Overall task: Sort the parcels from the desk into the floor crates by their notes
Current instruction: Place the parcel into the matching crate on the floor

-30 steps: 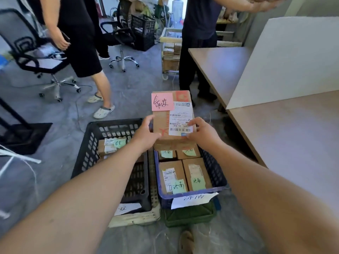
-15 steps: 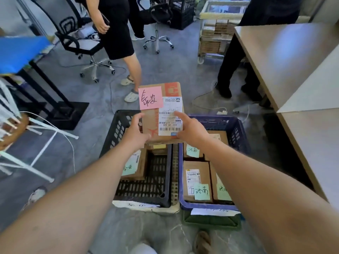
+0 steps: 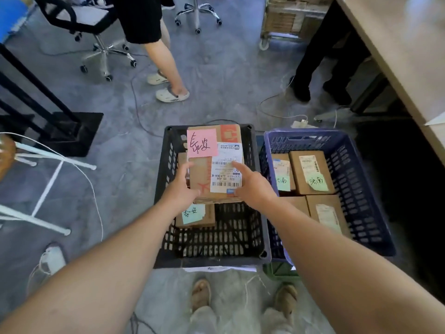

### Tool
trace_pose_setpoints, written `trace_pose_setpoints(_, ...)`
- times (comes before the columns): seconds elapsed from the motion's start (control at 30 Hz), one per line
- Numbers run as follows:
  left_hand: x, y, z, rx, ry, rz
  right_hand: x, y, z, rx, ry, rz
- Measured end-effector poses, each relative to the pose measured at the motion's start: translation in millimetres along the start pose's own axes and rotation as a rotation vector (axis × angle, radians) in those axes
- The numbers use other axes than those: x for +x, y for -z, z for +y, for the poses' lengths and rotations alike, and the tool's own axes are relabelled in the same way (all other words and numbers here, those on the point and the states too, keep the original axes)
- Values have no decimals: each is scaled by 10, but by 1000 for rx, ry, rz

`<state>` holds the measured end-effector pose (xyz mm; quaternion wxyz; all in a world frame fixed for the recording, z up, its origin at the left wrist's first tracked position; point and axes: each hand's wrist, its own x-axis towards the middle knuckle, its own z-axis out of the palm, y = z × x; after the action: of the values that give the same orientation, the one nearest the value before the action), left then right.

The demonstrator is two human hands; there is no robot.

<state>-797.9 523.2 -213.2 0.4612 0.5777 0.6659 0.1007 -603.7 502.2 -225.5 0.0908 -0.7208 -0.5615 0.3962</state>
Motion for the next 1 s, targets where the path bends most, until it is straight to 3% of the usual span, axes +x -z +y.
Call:
trace_pose_setpoints(0.27,-21,-187,-766,72,151,-118,18,-878,191,-20,-127,-160)
trace_pose_setpoints(0.57,36,-481,-1221,151,255,-178,36,-1380,472,-40,-164,-248)
trace_pose_setpoints(1.0,808,-603,-1616,188,189,-25,883,-1824,475,-46,-135,-173)
